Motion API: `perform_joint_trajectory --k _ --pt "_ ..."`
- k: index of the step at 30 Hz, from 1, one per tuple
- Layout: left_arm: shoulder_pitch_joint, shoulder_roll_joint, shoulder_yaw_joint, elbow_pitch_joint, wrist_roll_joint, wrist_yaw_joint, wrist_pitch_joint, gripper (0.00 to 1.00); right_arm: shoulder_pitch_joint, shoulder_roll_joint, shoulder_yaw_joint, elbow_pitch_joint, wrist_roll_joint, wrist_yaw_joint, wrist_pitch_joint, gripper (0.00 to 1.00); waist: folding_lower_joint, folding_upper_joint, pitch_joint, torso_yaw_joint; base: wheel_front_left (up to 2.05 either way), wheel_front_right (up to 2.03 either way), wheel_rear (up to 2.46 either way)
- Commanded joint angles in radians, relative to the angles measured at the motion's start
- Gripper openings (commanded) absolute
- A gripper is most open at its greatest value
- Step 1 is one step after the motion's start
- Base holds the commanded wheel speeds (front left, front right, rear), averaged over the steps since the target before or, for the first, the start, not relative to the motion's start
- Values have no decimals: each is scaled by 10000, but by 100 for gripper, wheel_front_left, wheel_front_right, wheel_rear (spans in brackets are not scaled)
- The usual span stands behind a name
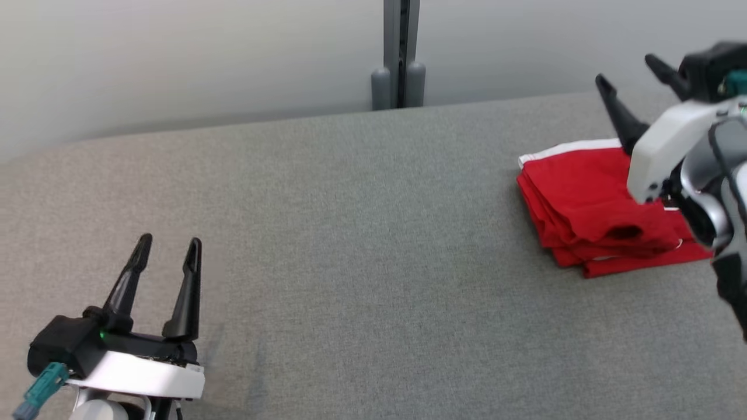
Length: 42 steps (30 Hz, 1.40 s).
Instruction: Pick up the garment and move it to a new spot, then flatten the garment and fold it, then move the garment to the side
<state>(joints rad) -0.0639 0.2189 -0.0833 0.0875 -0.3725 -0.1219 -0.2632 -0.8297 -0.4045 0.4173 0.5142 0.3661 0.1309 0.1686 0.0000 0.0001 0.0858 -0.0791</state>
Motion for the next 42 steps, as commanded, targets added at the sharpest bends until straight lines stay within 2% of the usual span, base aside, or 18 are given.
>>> perform_joint_trajectory --k 1,7,13,23,33,42 --pt "91 -26 113 -128 48 18 -7 100 386 14 -97 -217 57 -1 -157 100 0 -1 -317 97 0 0 0" --pt "501 -287 589 -195 284 188 -9 100 2280 553 -1056 -1584 79 -1 -1074 100 0 -1 -879 226 0 0 0" --pt "785 -455 887 68 340 435 -7 100 4232 1182 -1919 -2691 -438 0 -1726 100 0 -1 -1041 377 0 0 0" --pt "1087 -763 830 718 162 222 -7 100 6833 2521 -3003 -3086 -1079 0 -3063 100 0 -1 -1127 550 0 0 0" --pt "1194 -1036 888 1274 559 54 -9 100 7696 3171 -3140 -2957 -1382 0 -3979 100 0 -1 -1187 520 0 0 0" --pt "991 -1205 1071 1487 900 -19 -7 100 7612 3367 -3168 -2715 -1500 0 -4234 100 0 -1 -1220 609 0 0 0"
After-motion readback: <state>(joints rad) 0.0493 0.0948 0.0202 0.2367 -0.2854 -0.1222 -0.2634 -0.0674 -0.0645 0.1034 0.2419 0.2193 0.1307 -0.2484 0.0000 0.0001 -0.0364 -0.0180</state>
